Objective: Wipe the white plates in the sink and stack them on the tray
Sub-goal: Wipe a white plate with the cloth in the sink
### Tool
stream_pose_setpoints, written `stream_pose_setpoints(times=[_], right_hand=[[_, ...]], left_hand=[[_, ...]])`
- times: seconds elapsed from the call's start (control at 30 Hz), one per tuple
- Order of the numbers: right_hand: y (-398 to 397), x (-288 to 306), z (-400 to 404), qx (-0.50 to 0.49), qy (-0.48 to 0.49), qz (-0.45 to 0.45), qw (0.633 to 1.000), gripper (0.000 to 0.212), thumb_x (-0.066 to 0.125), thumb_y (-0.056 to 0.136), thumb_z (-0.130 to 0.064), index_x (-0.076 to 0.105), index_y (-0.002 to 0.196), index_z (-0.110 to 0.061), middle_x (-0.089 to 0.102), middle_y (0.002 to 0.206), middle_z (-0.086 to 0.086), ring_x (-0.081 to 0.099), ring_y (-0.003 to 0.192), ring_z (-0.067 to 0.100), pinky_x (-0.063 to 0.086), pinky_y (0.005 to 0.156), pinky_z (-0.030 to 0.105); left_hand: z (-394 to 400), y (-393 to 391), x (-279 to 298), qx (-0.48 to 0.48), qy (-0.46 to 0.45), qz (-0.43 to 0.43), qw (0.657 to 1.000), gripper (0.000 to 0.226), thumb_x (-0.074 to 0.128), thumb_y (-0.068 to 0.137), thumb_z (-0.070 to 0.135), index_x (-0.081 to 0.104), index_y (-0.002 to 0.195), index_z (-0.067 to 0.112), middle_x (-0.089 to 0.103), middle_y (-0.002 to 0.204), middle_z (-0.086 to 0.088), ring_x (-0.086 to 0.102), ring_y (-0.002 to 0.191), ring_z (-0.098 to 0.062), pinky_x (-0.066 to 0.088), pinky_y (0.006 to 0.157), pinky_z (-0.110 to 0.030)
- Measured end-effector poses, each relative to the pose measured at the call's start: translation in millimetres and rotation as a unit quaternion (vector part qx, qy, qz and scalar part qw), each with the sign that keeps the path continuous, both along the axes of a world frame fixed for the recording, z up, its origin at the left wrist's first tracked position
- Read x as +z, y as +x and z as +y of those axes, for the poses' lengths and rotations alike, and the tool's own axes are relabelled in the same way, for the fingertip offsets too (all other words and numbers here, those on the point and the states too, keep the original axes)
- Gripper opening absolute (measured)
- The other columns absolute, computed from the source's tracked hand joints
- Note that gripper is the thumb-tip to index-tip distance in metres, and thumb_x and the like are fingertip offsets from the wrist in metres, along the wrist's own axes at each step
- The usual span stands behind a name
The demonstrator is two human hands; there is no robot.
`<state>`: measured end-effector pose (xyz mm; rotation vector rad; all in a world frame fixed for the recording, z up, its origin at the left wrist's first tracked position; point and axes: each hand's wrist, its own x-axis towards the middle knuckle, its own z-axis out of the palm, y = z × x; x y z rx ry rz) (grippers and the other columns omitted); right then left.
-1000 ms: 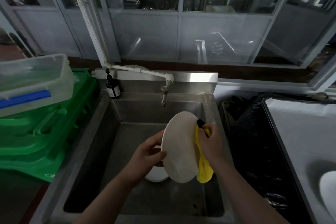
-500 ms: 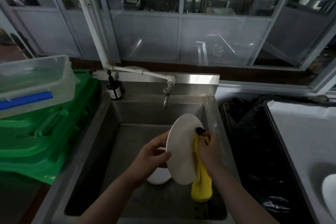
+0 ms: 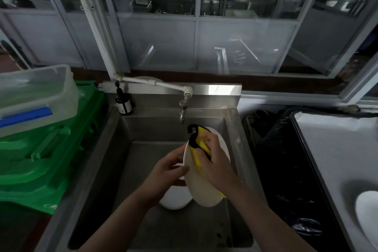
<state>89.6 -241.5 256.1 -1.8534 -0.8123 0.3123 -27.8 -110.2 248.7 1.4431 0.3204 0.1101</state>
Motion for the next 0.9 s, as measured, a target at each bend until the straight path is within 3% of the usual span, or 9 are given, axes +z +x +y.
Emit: stream_pose_setpoints(times=[0.17,0.23,0.37,0.47,0.6,0.77,0.9], right_hand=[[-7.9,0.4,-3.7,0.084,-0.004,0.013,0.996,0.023,0.054,0.098,-0.019,0.047,0.116,-0.031,0.064,0.105,-0.011,0.062,0.099,0.006,0.051,0.083,0.025],[-7.8,-0.9,-4.6,0.093,-0.01,0.028,0.995,0.021,0.054,0.099,-0.021,0.047,0.116,-0.03,0.065,0.106,-0.009,0.063,0.1,0.007,0.053,0.084,0.03],[-8.9,-6.7,-3.2,0.047,-0.007,0.01,0.999,0.02,0.054,0.1,-0.025,0.047,0.117,-0.032,0.063,0.108,-0.016,0.06,0.102,-0.001,0.051,0.085,0.024],[-2.7,-9.1,0.1,-0.004,-0.011,0.004,1.0,0.016,0.054,0.1,-0.025,0.049,0.114,-0.028,0.058,0.101,-0.02,0.056,0.096,-0.007,0.045,0.078,0.014],[11.0,-7.1,-0.9,-0.057,-0.025,0.021,0.998,0.014,0.053,0.099,-0.024,0.049,0.112,-0.026,0.056,0.099,-0.02,0.052,0.092,-0.014,0.039,0.07,0.007],[24.0,-17.1,-5.8,-0.108,-0.021,0.058,0.992,0.014,0.055,0.098,-0.022,0.051,0.111,-0.022,0.056,0.102,-0.012,0.055,0.095,0.001,0.042,0.074,0.02],[28.5,-30.4,-11.2,-0.133,-0.029,0.122,0.983,0.018,0.055,0.097,-0.024,0.052,0.115,-0.023,0.06,0.106,-0.011,0.057,0.099,0.003,0.044,0.074,0.021]], left_hand=[[0.2,-0.5,-2.3,0.006,-0.007,0.008,1.0,0.042,0.062,0.088,0.02,0.064,0.125,0.038,0.064,0.122,-0.012,0.066,0.112,-0.027,0.058,0.089,-0.052],[-1.1,-1.8,-3.7,0.009,-0.005,0.016,1.0,0.04,0.062,0.086,0.022,0.066,0.122,0.038,0.064,0.12,-0.011,0.067,0.109,-0.025,0.059,0.088,-0.05],[-3.3,-6.4,-6.5,0.011,-0.007,0.016,1.0,0.049,0.061,0.085,0.02,0.062,0.128,0.044,0.066,0.119,-0.008,0.068,0.108,-0.025,0.06,0.081,-0.041],[-3.1,-9.5,-5.2,0.016,-0.004,0.007,1.0,0.055,0.06,0.084,0.017,0.06,0.131,0.046,0.068,0.12,-0.003,0.069,0.106,-0.023,0.058,0.076,-0.033],[-1.1,-10.9,-3.1,0.023,-0.003,0.0,1.0,0.057,0.061,0.086,0.017,0.057,0.136,0.043,0.067,0.121,-0.003,0.069,0.107,-0.024,0.058,0.077,-0.035],[-0.3,-12.4,-1.9,0.026,0.007,-0.009,1.0,0.057,0.062,0.087,0.019,0.055,0.138,0.041,0.066,0.122,-0.002,0.068,0.109,-0.025,0.06,0.081,-0.043],[-1.2,-15.5,1.1,0.044,0.009,-0.015,0.999,0.059,0.062,0.084,0.019,0.052,0.138,0.039,0.067,0.117,0.005,0.069,0.106,-0.02,0.06,0.078,-0.038]])
